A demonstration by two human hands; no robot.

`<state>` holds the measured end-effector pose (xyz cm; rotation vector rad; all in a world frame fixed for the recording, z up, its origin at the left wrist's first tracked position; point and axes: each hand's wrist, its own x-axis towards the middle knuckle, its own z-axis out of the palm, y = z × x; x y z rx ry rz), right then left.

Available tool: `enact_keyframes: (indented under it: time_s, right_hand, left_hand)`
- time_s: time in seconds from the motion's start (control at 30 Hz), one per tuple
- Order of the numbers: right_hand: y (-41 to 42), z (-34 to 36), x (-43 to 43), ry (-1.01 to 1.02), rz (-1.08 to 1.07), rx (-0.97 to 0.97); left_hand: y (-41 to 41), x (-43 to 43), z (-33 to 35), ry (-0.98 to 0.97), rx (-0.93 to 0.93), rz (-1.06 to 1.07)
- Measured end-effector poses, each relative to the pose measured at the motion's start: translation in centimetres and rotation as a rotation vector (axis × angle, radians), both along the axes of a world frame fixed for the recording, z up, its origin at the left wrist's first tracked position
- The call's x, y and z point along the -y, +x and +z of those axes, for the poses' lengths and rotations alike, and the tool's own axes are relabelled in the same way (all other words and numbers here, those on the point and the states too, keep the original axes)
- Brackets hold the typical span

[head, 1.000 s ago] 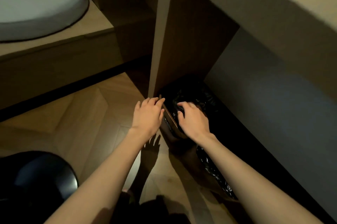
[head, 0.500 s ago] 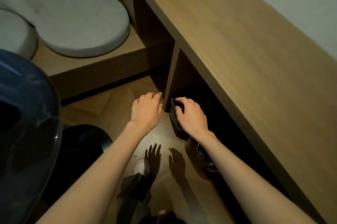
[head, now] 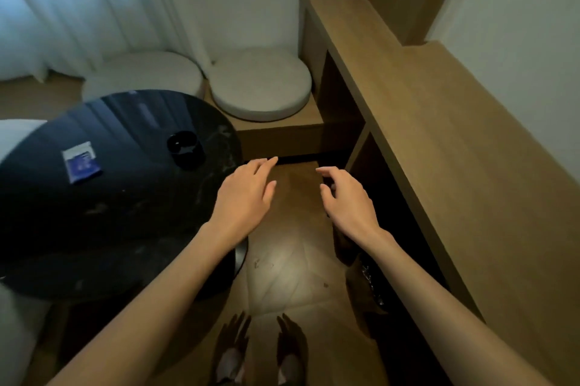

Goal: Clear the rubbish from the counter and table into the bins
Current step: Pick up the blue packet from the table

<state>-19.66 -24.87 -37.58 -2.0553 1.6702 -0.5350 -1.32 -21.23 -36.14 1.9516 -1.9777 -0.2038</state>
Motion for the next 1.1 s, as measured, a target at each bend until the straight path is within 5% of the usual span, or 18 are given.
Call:
enact_keyframes:
  time_s: [0.63,1.1]
  right_hand:
    - [27.3,4.5,-11.9,-0.047,0.324,0.058]
    - [45.9,-1.2,-6.8,0.129,0.3,0.001]
  left_hand:
    - [28.5,-19.1,1.3,0.027,-0.177,0.385]
    - [44.1,-14.0,-3.1,0.092,-0.197,0.38]
